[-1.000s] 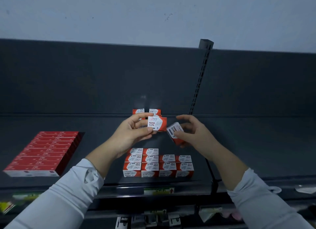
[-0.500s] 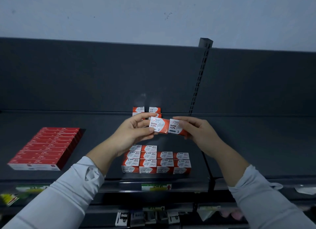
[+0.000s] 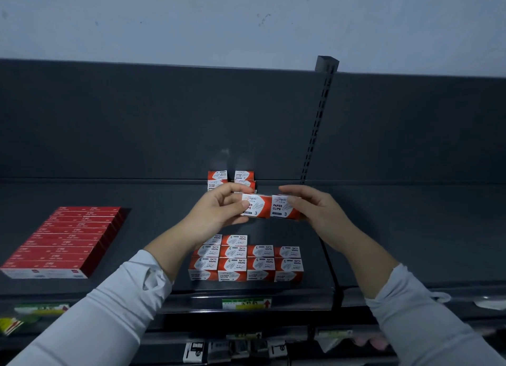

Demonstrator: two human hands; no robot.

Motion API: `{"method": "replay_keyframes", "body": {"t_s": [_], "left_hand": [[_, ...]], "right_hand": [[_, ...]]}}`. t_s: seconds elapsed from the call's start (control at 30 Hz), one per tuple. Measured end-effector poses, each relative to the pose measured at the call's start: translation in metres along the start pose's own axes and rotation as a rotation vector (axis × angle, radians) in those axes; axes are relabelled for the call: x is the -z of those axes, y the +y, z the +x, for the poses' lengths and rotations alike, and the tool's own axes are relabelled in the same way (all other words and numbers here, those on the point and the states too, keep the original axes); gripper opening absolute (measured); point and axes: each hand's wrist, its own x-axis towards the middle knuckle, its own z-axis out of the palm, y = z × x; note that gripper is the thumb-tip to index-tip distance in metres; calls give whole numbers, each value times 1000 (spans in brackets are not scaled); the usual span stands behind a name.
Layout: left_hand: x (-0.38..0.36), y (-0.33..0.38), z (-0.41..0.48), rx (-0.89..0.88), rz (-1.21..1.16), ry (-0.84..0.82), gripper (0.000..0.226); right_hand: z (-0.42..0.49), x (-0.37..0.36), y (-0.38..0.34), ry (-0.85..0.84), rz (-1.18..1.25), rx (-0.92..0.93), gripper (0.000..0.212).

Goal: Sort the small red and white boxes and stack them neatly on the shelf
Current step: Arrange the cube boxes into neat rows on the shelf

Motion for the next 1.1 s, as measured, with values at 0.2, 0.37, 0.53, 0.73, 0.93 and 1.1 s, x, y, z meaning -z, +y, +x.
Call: {"method": "replay_keyframes", "body": {"t_s": [0.2,0.37,0.53,0.73,0.93,1.1], "left_hand": [[-6,-3,11,19,87,10,30],[-12,-15,23,24,337,-25,33],[-18,-31,33,12,481,-18,25],[-17,-51,39,46,694,-52,27],[-14,-59,39,14,946,-121,28],[-12,-61,35,-60,1037,-176,26]], "right_hand": [[4,9,10,-13,-50,-7,24],[8,15,24,-25,-96,-28,22],[10,16,45,-40,-114,-78,20],[12,10,67,-61,-191,-141,20],[13,1,79,-100,-283,-167,21],[12,0,80,-130,-293,-157,23]]}}
